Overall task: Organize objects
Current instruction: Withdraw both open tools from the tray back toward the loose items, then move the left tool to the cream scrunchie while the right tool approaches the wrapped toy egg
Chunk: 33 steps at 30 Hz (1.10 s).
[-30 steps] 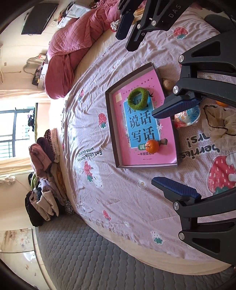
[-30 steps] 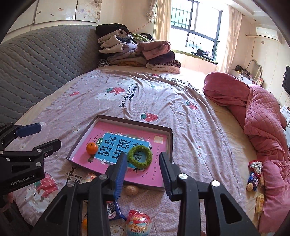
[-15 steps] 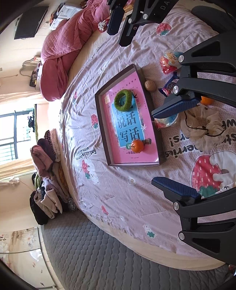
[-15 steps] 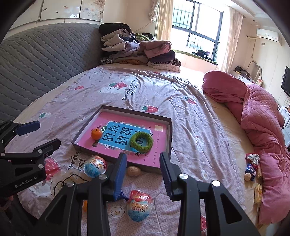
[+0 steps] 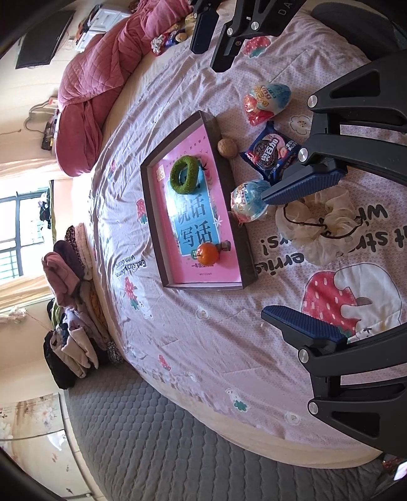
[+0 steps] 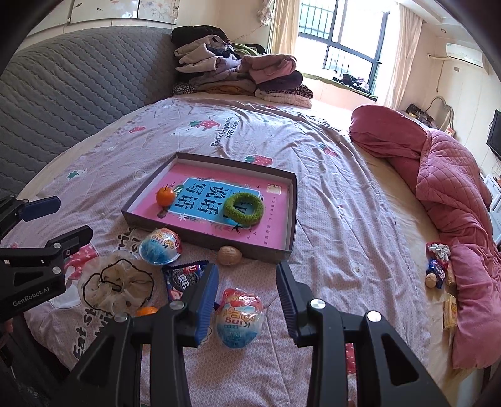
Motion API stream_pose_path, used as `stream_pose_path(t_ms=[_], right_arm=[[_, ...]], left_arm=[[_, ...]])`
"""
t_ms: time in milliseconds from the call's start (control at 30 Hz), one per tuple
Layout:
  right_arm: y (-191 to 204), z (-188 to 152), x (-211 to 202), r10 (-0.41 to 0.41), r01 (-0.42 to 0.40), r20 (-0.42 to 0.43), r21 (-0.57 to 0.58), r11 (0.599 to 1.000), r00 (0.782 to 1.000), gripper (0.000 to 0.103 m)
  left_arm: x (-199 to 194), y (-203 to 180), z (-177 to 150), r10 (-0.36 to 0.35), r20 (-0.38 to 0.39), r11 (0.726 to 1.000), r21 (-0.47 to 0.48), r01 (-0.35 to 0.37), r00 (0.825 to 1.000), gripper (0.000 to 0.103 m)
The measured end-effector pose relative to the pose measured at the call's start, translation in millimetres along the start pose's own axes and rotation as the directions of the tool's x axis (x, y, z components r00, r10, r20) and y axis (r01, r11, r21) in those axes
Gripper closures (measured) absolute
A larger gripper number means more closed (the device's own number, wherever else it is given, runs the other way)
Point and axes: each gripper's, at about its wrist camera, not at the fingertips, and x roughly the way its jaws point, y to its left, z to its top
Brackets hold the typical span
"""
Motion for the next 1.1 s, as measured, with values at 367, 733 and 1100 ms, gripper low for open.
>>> stream_pose_path(t_ms=[367,733,1100], right_arm=[[4,-22,9,0.014,-0.014,-0.023,0.015,1.000,1.000,0.065],[6,-29,11,0.026,-0.025,-0.027,0.034,0.999,0.999,0.064],[5,-50,30,0.037,-0.033,-0.072,0.058,0.998,0.997,0.060]], left_arm=[[11,-9,-25,0.003,-0.033,1.000,0.003,-0.002,0.999,0.035],[21,-7,-43,-0.016,-0.065,1.000,-0.027,0.014,0.998,0.035],[35,-4,-58,-0.022,-0.106,0.999,-0.035,0.019,0.994,0.035]])
